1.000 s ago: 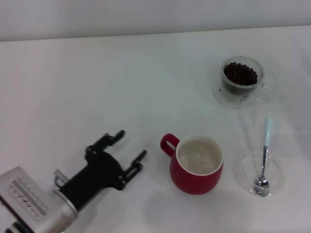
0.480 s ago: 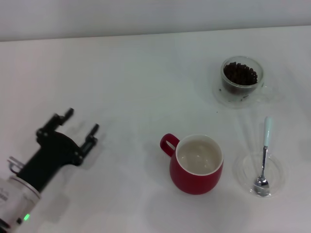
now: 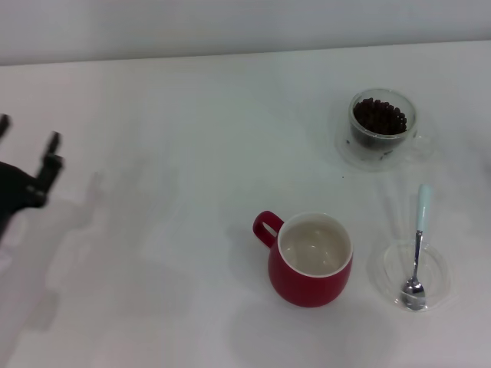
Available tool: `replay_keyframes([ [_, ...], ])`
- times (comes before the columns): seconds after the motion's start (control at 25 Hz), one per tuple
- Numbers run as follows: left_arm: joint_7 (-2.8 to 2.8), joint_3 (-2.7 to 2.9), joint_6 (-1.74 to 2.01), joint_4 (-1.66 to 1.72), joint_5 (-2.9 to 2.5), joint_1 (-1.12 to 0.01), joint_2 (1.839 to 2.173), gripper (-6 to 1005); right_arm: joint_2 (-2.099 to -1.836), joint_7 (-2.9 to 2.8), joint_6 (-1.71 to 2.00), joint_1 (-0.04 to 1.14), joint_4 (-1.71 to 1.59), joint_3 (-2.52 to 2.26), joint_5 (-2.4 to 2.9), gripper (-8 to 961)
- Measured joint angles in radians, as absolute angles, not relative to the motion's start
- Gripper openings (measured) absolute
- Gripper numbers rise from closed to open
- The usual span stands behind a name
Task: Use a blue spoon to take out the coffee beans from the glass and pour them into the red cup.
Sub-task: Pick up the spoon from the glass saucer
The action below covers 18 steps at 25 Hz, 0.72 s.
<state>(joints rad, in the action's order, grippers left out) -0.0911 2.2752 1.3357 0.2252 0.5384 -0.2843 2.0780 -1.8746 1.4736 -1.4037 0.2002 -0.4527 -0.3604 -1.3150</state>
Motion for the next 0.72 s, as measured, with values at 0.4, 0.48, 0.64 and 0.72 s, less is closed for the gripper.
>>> replay_keyframes([
  [0.4,-0.084,2.165,1.379,0.192,0.537,-0.331,2.057,664,-1.883,1.379,-1.537,0.351,-0.452,-0.362,-0.973,873],
  [0.48,-0.084,2.160,1.385,0.188,0.537,-0.335,2.050,664,-1.883,1.373,-1.530,0.372,-0.452,-0.362,-0.935,872],
  [0.64,-0.092,2.146,1.410,0.187,0.537,-0.332,2.045,664,-1.885,1.354,-1.513,0.389,-0.450,-0.362,-0.911,873],
  [0.72,-0.094,2.123,1.421,0.186,0.535,-0.329,2.048,664,-1.885,1.351,-1.511,0.393,-0.450,-0.362,-0.908,874],
])
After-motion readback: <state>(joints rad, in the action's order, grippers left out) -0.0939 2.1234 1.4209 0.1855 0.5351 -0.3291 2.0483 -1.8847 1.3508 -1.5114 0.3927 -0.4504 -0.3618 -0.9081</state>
